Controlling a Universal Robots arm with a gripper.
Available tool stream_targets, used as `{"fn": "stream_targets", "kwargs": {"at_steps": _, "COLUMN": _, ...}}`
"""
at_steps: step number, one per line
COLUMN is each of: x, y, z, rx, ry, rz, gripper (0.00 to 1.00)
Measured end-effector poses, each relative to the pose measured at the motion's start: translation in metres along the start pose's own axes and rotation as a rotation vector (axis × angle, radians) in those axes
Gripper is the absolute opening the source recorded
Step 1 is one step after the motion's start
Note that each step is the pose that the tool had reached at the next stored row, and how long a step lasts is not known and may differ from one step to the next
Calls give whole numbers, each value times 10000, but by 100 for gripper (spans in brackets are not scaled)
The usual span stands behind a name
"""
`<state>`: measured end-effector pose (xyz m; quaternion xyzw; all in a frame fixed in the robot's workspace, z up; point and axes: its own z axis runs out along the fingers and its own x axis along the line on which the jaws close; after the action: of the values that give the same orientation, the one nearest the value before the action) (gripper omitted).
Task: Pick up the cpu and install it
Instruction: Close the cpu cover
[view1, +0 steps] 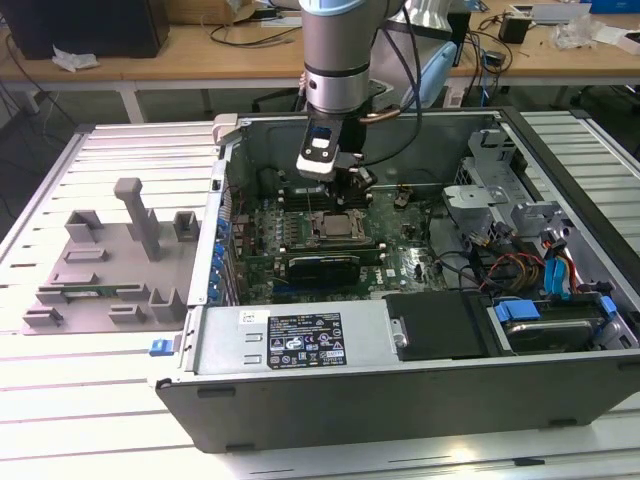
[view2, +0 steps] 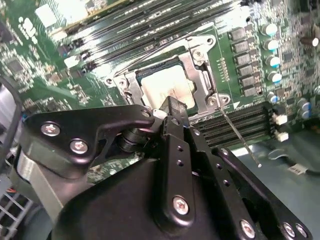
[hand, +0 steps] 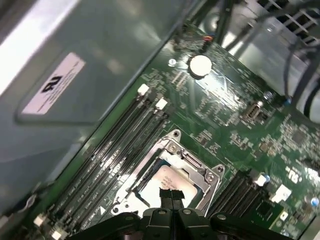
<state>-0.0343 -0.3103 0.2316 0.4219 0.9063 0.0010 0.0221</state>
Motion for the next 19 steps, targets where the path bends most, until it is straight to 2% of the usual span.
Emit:
{"fn": "stream_targets", "kwargs": {"at_steps": 1, "x": 0, "y": 0, "z": 1, "rx": -7, "ry": 3, "rz": -180, "gripper": 11}}
{"fn": "stream_targets", "kwargs": {"at_steps": 2, "x": 0, "y": 0, "z": 5, "rx": -24, "ry": 11, "rz": -653, "gripper": 11}}
{"fn": "stream_targets", "kwargs": {"at_steps": 6, "x": 0, "y": 0, "z": 13, "rx": -58, "ry": 24, "rz": -1695, "gripper": 11}}
{"fn": "stream_targets", "kwargs": {"at_steps": 19, "x": 1, "y": -1, "z": 33, "rx": -144, "ry": 57, "rz": -4451, "gripper": 11}}
